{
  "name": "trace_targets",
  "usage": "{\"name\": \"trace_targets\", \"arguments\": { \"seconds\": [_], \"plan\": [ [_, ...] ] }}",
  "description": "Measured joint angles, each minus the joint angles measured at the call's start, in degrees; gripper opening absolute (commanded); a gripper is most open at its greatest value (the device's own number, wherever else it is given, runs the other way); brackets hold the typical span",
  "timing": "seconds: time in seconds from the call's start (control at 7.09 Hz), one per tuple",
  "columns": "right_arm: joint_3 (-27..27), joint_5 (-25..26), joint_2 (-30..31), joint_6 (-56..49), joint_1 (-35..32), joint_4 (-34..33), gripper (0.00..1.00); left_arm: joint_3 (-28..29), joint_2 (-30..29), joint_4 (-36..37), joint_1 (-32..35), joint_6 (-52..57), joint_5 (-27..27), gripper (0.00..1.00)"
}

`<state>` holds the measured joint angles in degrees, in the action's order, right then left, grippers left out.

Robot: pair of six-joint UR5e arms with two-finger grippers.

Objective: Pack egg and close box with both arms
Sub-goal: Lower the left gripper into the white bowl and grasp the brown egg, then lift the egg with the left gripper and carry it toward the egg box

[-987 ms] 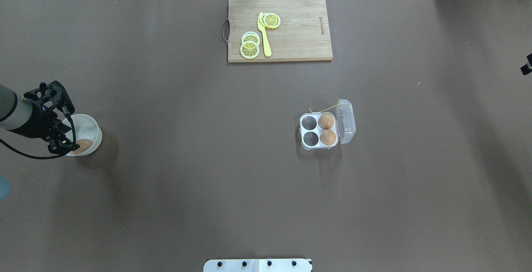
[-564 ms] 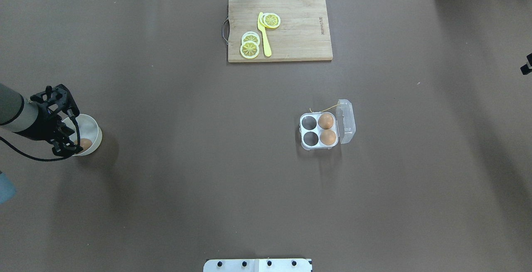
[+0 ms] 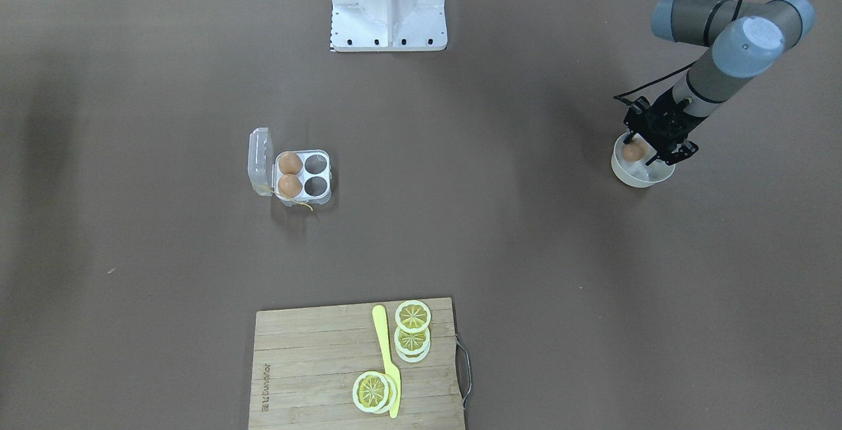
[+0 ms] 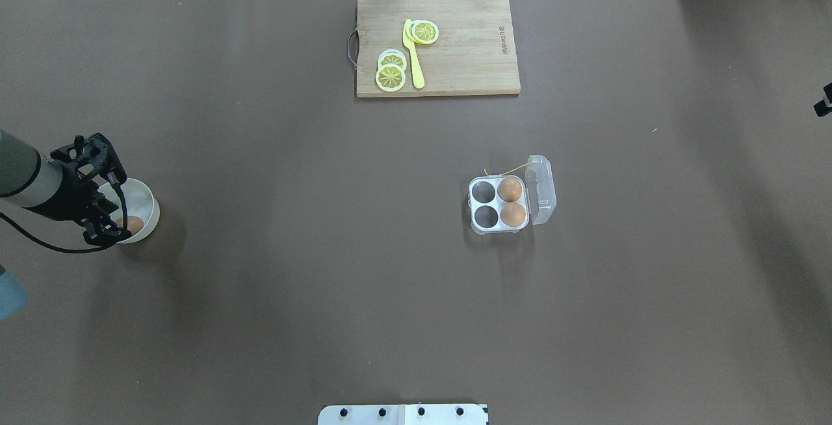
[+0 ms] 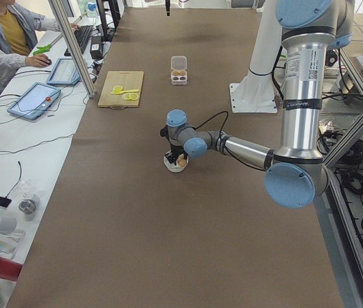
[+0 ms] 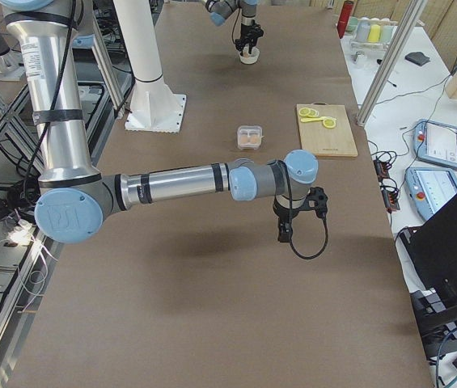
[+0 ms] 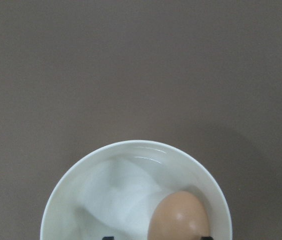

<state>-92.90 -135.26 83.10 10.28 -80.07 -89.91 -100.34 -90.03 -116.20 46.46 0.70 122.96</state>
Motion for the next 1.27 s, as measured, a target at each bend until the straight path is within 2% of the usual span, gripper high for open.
{"name": "trace_targets", "arguments": {
  "seconds": [0.14, 0.28, 0.56, 0.99, 1.27],
  "plan": [
    [0.0, 0.0, -0.1, 0.0, 0.0, 0.0, 1.0, 0.2, -0.2, 0.0, 0.0, 0.0, 0.0, 0.26],
    [0.0, 0.0, -0.1, 0.1, 0.0, 0.0, 1.0, 0.3, -0.3, 0.1, 0.0, 0.0, 0.0, 0.0],
    [-0.1, -0.1, -0.2, 0.1, 0.0, 0.0, 1.0, 0.3, -0.2, 0.5, 0.1, -0.1, 0.1, 0.0],
    [-0.1, -0.1, -0.3, 0.1, 0.0, 0.0, 1.0, -5.5, -1.6, 3.9, 2.1, -0.7, 2.2, 0.0],
    [-0.1, 0.0, -0.3, 0.1, 0.0, 0.0, 1.0, -6.8, -7.7, 4.7, 3.8, -8.2, 3.9, 0.0]
  ]
}}
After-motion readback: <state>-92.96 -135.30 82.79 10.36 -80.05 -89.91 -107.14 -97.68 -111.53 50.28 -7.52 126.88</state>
